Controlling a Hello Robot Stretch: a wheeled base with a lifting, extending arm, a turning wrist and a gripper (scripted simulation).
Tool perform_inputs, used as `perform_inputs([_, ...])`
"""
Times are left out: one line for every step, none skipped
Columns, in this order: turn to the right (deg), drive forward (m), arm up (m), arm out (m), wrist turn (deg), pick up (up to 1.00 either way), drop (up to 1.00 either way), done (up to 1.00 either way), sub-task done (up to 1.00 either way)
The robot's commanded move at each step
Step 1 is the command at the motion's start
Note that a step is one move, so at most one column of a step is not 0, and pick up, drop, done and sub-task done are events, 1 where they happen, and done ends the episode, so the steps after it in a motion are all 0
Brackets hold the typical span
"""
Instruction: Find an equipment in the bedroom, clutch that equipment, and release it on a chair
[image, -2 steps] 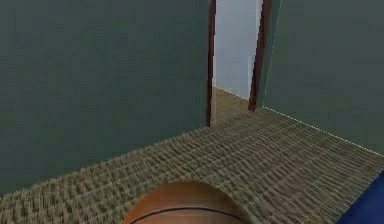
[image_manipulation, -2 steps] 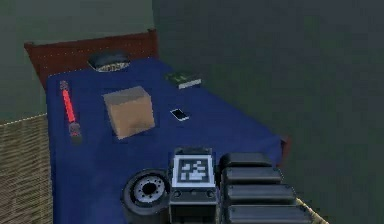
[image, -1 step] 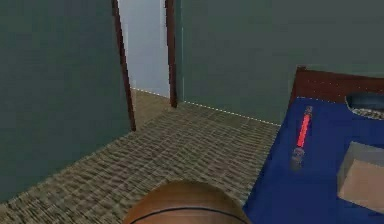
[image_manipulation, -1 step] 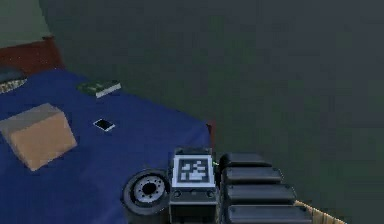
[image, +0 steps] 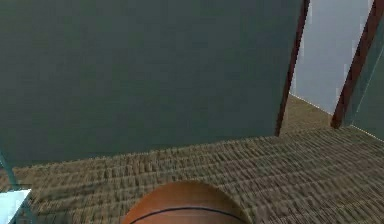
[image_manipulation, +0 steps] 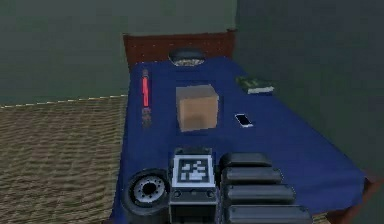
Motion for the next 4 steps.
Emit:
perform_inputs([-30.0, 0.00, 0.00, 0.00, 0.0, 0.00, 0.00, 0.00, 0.00])
perform_inputs([-45.0, 0.00, 0.00, 0.00, 0.0, 0.00, 0.00, 0.00, 0.00])
perform_inputs([-45.0, 0.00, 0.00, 0.00, 0.0, 0.00, 0.00, 0.00, 0.00])
perform_inputs([-45.0, 0.00, 0.00, 0.00, 0.0, 0.00, 0.00, 0.00, 0.00])
